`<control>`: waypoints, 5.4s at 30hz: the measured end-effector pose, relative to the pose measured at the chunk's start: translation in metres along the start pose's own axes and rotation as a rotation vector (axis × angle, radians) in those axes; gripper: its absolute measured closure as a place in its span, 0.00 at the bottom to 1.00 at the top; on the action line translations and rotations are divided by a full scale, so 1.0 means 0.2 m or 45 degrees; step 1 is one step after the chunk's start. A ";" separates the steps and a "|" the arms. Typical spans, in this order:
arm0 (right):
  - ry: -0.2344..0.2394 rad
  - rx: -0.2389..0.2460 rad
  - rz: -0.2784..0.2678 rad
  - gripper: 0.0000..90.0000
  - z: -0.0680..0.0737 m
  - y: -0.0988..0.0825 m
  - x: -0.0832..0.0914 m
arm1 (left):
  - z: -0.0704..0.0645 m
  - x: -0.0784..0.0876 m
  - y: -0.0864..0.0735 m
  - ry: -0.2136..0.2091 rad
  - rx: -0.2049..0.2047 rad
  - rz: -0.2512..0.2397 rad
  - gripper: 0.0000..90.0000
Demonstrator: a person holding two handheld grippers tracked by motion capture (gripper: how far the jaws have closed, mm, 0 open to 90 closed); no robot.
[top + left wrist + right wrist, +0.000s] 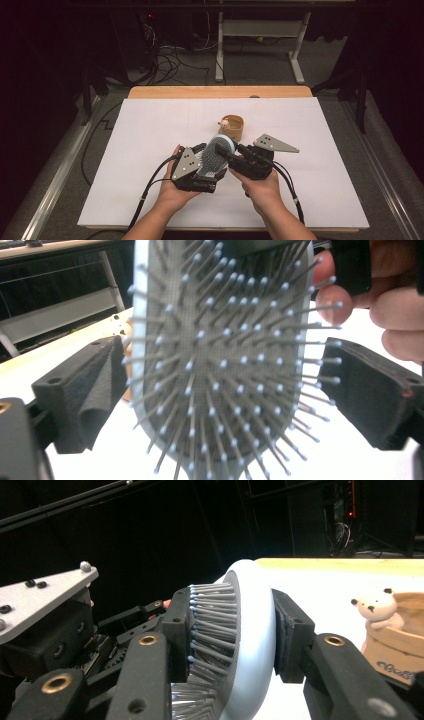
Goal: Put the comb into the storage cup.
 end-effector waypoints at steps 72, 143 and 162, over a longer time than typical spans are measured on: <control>-0.261 0.186 -0.100 0.66 -0.24 0.04 0.37 | 0.40 0.38 -0.36 0.215 0.211 -0.023 0.01; -0.444 0.328 -0.184 0.66 -0.35 0.18 0.47 | 0.41 0.41 -0.39 0.211 0.181 -0.046 0.01; -0.450 0.337 -0.247 0.66 -0.33 0.29 0.46 | 0.40 0.41 -0.39 0.202 0.168 -0.057 0.01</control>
Point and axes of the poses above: each handheld gripper's, and its own axes: x roughly backward along the jaws, y roughly out of its top, z roughly to its left, the point moved 3 cm from there along -x, roughly forward along the jaws, and after that the axes turned 2 degrees about z, right-handed, at the moved point
